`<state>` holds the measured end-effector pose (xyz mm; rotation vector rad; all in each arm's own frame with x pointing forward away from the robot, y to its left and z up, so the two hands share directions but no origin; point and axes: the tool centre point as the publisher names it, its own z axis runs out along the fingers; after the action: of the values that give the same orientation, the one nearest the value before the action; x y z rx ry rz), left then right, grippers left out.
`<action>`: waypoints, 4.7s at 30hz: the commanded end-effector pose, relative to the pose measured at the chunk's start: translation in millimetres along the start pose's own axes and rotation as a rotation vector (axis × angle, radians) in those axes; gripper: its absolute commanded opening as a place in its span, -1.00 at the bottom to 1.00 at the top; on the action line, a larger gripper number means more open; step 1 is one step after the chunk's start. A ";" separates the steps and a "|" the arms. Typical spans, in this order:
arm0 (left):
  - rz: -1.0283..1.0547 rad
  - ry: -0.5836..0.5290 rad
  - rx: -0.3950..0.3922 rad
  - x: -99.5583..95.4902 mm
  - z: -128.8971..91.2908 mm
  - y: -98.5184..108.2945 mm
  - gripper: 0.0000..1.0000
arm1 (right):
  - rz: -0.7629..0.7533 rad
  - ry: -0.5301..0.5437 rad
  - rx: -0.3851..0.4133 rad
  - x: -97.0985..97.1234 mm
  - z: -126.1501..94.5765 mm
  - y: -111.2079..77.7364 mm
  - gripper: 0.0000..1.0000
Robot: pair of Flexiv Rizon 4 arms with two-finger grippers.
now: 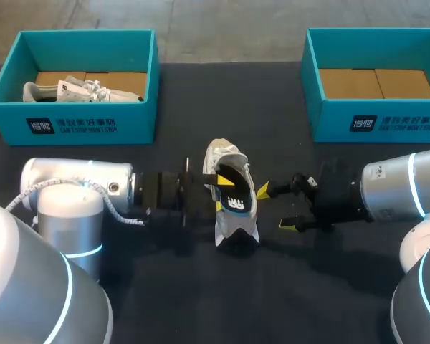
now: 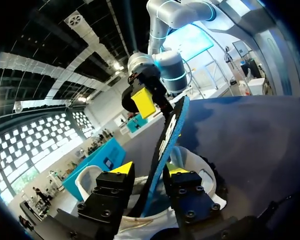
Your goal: Take the shoe out of the shoebox, open the shoe tongue, remove and reinsert the insole, then place the shoe into the shoebox
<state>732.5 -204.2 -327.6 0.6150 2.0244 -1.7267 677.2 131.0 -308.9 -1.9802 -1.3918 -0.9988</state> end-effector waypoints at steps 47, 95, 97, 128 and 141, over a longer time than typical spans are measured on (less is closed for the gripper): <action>0.042 0.054 -0.021 10.0 -1.1 0.8 -1.00 | 0.002 -0.006 -0.004 1.9 0.9 -1.3 1.00; 0.047 0.104 -0.050 14.0 -2.0 17.0 -1.00 | 0.002 -0.006 -0.004 1.9 0.9 -1.3 1.00; 0.052 0.105 -0.058 12.8 -3.4 20.3 -1.00 | 0.002 -0.006 -0.004 1.9 0.9 -1.3 1.00; 0.094 0.094 -0.029 3.7 -9.0 2.6 -0.62 | 0.002 -0.006 -0.004 1.9 0.9 -1.3 1.00; 0.136 0.121 -0.046 -8.3 -19.8 -12.0 -1.00 | 0.002 -0.006 -0.004 1.9 0.9 -1.3 1.00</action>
<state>732.9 -190.7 -315.7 0.8249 2.0257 -1.6064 677.2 131.0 -308.9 -1.9802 -1.3918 -0.9988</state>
